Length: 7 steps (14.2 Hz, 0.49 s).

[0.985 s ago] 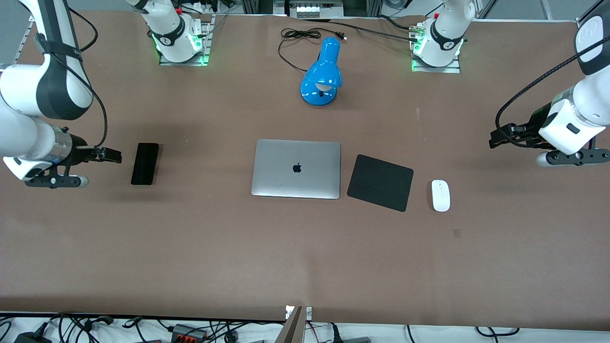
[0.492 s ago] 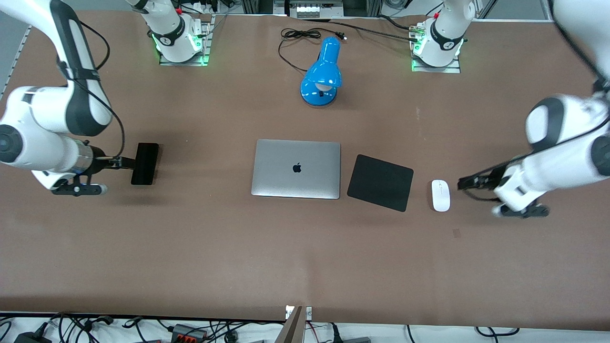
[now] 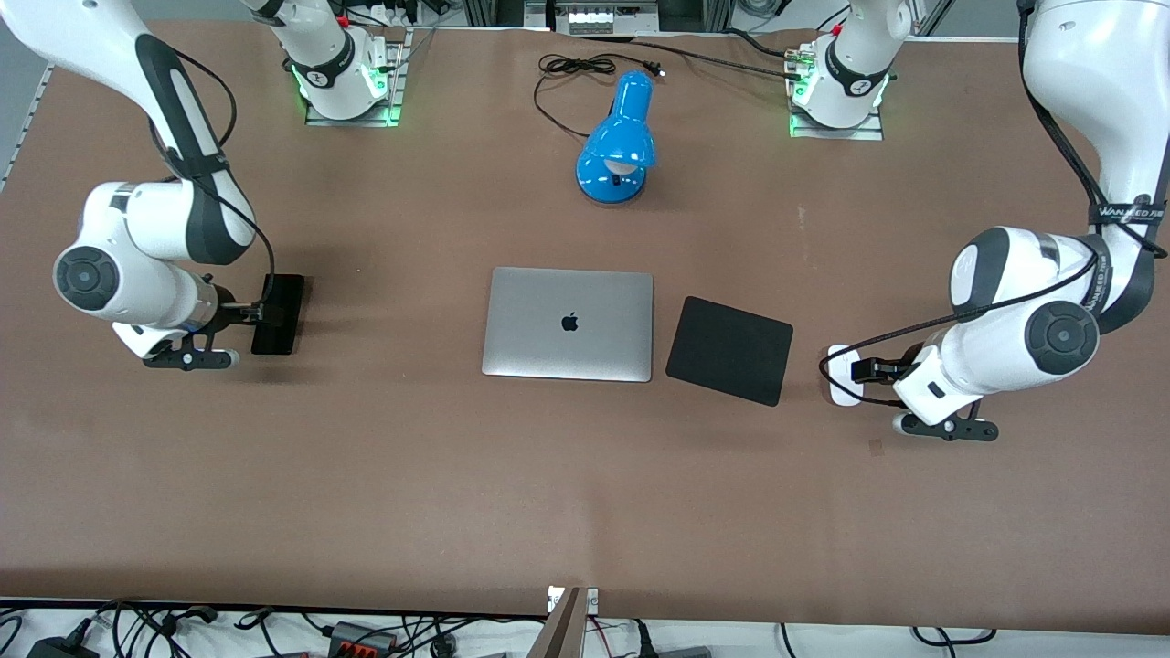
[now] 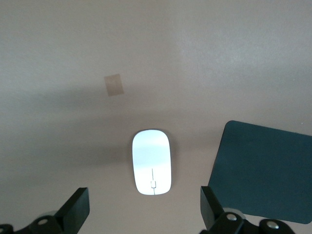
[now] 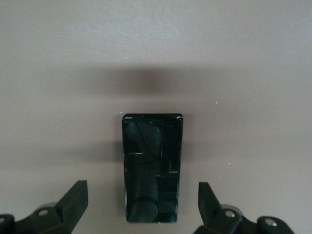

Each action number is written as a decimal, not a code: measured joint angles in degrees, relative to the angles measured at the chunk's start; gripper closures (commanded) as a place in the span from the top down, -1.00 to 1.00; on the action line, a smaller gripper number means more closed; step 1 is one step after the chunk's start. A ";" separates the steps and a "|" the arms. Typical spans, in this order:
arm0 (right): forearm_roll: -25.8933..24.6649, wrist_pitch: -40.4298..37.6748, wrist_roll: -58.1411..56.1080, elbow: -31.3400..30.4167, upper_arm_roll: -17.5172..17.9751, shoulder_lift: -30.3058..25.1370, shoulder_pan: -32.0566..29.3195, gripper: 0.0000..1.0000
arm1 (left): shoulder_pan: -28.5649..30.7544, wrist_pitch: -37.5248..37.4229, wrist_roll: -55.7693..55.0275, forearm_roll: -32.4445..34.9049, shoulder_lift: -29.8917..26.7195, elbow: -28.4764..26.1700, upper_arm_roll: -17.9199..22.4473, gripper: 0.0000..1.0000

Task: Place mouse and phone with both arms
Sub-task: 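Lower the right gripper onto the phone while the left gripper lowers onto the mouse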

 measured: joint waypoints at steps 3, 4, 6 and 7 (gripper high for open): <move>0.00 5.48 2.40 -2.71 -0.10 1.93 -0.20 1.00 | -0.93 -0.03 0.00 0.02 0.94 -0.96 -0.03 1.00; 0.00 7.76 2.94 -3.89 -0.28 2.41 -0.54 1.00 | -0.89 -0.03 0.00 0.03 1.08 -1.29 0.02 1.00; 0.00 10.24 4.10 -5.68 -0.50 2.72 -1.13 1.00 | -0.63 0.18 0.02 0.06 1.92 -1.67 0.24 1.00; 0.00 10.55 4.56 -6.02 -0.51 2.72 -1.23 1.00 | -0.26 0.89 0.05 0.07 2.80 -2.11 0.30 1.00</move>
